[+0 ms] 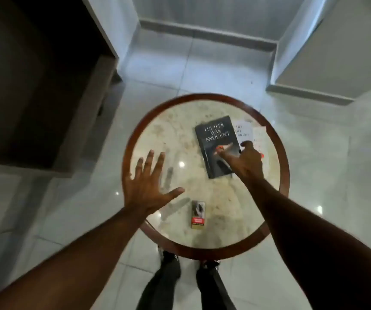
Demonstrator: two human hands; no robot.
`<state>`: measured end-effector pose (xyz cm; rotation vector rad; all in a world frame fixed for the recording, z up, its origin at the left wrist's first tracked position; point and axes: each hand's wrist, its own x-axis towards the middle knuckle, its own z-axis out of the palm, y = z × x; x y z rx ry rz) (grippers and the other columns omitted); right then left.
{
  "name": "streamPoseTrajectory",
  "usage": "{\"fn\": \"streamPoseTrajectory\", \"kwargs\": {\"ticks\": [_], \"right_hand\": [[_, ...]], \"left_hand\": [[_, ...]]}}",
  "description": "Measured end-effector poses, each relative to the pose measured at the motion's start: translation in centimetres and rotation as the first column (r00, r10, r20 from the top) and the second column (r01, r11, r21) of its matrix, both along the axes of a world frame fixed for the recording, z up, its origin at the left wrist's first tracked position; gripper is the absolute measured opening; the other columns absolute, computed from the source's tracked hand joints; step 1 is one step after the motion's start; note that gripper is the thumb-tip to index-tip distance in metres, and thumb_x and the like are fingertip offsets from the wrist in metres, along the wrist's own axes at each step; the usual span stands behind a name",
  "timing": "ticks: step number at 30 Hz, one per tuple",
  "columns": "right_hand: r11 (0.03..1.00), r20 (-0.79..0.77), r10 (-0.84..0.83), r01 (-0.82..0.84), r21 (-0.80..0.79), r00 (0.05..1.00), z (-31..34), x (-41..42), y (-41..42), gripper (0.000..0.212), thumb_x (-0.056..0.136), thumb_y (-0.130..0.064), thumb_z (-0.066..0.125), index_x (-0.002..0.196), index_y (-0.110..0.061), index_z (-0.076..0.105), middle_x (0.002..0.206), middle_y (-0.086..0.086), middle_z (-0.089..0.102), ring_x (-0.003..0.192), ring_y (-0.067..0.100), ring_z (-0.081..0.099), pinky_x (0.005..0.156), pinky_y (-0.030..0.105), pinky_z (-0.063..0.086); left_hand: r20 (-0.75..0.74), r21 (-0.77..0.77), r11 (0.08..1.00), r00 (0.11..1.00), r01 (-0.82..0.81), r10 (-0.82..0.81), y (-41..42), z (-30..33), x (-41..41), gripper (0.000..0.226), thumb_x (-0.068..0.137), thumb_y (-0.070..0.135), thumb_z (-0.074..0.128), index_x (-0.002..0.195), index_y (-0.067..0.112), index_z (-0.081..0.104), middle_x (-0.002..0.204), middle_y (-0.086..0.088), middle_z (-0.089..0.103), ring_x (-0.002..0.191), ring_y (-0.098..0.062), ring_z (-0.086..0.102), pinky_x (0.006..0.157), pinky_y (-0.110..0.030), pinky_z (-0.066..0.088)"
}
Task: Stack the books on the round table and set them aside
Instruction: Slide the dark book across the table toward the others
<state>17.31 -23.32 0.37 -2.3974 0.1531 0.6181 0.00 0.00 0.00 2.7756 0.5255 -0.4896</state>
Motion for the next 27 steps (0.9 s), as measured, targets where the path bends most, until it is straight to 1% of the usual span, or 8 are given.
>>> {"fn": "streamPoseTrajectory", "kwargs": {"ticks": [4, 7, 10, 12, 15, 19, 22, 27], "right_hand": [[0.985, 0.096, 0.067, -0.051, -0.163, 0.993, -5.6, 0.0, 0.8, 0.078, 0.082, -0.058, 0.077, 0.136, -0.009, 0.051, 0.133, 0.017, 0.063, 0.119, 0.038, 0.063, 0.099, 0.051, 0.057], [0.918, 0.096, 0.168, -0.12, -0.378, 0.981, -7.7, 0.1, 1.0, 0.08, 0.085, -0.054, 0.077, 0.141, -0.006, 0.044, 0.139, 0.021, 0.054, 0.126, 0.046, 0.055, 0.101, 0.052, 0.051], [0.926, 0.03, 0.144, -0.124, -0.356, 0.989, -8.0, 0.9, 1.2, 0.086, 0.083, -0.05, 0.082, 0.144, -0.006, 0.041, 0.142, 0.022, 0.052, 0.129, 0.045, 0.054, 0.104, 0.05, 0.05], [0.958, -0.027, 0.065, -0.07, -0.279, 0.998, -7.9, 1.7, 1.0, 0.086, 0.077, -0.046, 0.088, 0.14, -0.006, 0.045, 0.134, 0.018, 0.058, 0.12, 0.037, 0.061, 0.093, 0.038, 0.053], [0.986, -0.098, -0.023, 0.007, -0.164, 0.995, -7.5, 3.0, 0.7, 0.056, 0.072, -0.035, 0.094, 0.114, -0.008, 0.067, 0.109, 0.008, 0.073, 0.089, 0.021, 0.07, 0.066, 0.016, 0.054], [0.984, -0.247, -0.076, 0.034, -0.173, 0.966, -6.5, 5.8, 2.8, 0.036, 0.086, -0.02, 0.084, 0.108, 0.006, 0.072, 0.112, 0.023, 0.077, 0.097, 0.039, 0.077, 0.089, 0.047, 0.065], [1.0, -0.34, 0.017, -0.02, -0.006, 0.94, -5.4, 7.1, 5.6, 0.012, 0.092, -0.008, 0.076, 0.088, -0.002, 0.067, 0.106, 0.022, 0.072, 0.088, 0.031, 0.074, 0.086, 0.046, 0.066], [0.993, -0.275, 0.11, -0.097, 0.06, 0.955, -6.2, 6.6, 10.6, 0.009, 0.092, -0.01, 0.076, 0.089, -0.006, 0.068, 0.092, 0.016, 0.069, 0.073, 0.025, 0.069, 0.081, 0.041, 0.067]], "left_hand": [[-0.12, -0.006, 1.0, 0.992, -0.026, 0.025, -0.8, -8.3, -2.6, 0.121, 0.066, 0.105, 0.012, 0.164, 0.038, -0.01, 0.178, -0.003, 0.0, 0.163, -0.037, 0.013, 0.121, -0.07, 0.026], [-0.107, -0.006, 1.0, 0.994, -0.011, 0.01, -1.9, -11.9, -3.5, 0.116, 0.072, 0.103, 0.014, 0.164, 0.038, -0.011, 0.178, -0.004, 0.0, 0.163, -0.038, 0.01, 0.12, -0.073, 0.025], [-0.089, 0.019, 1.0, 0.996, -0.002, 0.004, -2.1, -13.2, -3.5, 0.111, 0.077, 0.098, 0.019, 0.164, 0.038, -0.013, 0.178, -0.005, -0.007, 0.163, -0.04, 0.002, 0.122, -0.075, 0.015], [-0.075, 0.009, 1.0, 0.997, -0.024, 0.024, -2.4, -13.8, -3.7, 0.108, 0.08, 0.096, 0.019, 0.164, 0.038, -0.016, 0.177, -0.004, -0.016, 0.163, -0.038, -0.008, 0.124, -0.075, 0.005], [-0.058, -0.01, 0.999, 0.997, -0.041, 0.041, -2.6, -14.5, -4.1, 0.105, 0.082, 0.096, 0.017, 0.164, 0.038, -0.013, 0.176, -0.003, -0.018, 0.162, -0.037, -0.014, 0.124, -0.076, -0.001], [-0.032, 0.004, 0.999, 0.999, -0.035, 0.035, -2.5, -15.3, -4.3, 0.105, 0.083, 0.095, 0.02, 0.166, 0.037, -0.003, 0.178, -0.005, -0.006, 0.163, -0.037, -0.006, 0.124, -0.077, 0.004], [-0.013, 0.019, 0.999, 0.999, -0.042, 0.043, -2.6, -15.7, -4.3, 0.104, 0.083, 0.095, 0.024, 0.167, 0.036, 0.005, 0.178, -0.005, 0.001, 0.163, -0.037, 0.001, 0.124, -0.077, 0.01], [0.082, 0.009, 0.999, 0.995, -0.051, 0.05, -2.7, -16.1, -4.7, 0.102, 0.083, 0.092, 0.028, 0.166, 0.034, 0.015, 0.178, -0.006, 0.012, 0.163, -0.037, 0.008, 0.124, -0.076, 0.01]]}}
